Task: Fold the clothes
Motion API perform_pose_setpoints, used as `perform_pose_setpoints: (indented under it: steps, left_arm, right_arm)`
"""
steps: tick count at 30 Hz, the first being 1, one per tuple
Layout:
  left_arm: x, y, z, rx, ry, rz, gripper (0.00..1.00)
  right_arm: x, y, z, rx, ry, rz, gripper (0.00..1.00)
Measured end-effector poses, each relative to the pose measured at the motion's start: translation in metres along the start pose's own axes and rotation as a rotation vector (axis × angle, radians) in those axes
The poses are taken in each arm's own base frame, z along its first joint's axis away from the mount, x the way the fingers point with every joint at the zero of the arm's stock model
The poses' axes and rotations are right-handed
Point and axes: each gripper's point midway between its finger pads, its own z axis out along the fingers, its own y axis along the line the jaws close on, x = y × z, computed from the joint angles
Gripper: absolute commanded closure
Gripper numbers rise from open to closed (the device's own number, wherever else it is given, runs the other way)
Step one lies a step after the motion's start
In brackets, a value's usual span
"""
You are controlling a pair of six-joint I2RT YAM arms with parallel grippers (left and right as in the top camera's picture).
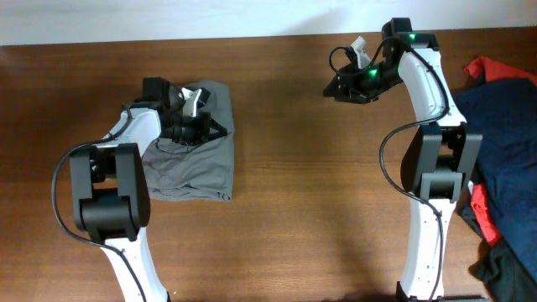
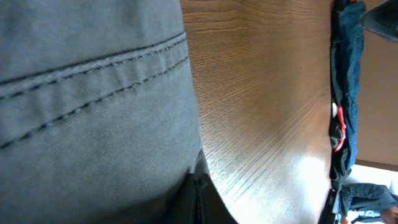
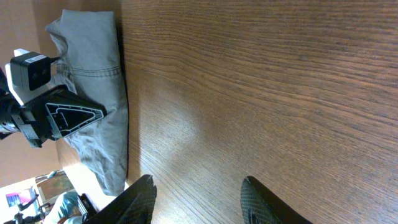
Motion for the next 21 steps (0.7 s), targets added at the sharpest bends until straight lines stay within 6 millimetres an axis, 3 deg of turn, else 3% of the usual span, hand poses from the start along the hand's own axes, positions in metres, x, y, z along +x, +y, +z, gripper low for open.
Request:
perform_pose_setpoints:
  steps: [8,15,21]
  left_arm:
    - [-0.012,-0.038,-0.021,0.1,0.021,-0.017,0.99]
    - [-0.002,-0.084,-0.058,0.12,0.047,-0.014,0.99]
    - [0.021,-0.073,-0.056,0.062,0.109,-0.073,0.98]
  right_arm:
    - [0.002,0.0,0.0,0.0,0.006,0.006,0.51]
    - [0.0,0.0,0.0,0.0,0.001,0.0,0.5]
    - [-0.001,0.0,0.0,0.0,-0.002,-0.003,0.5]
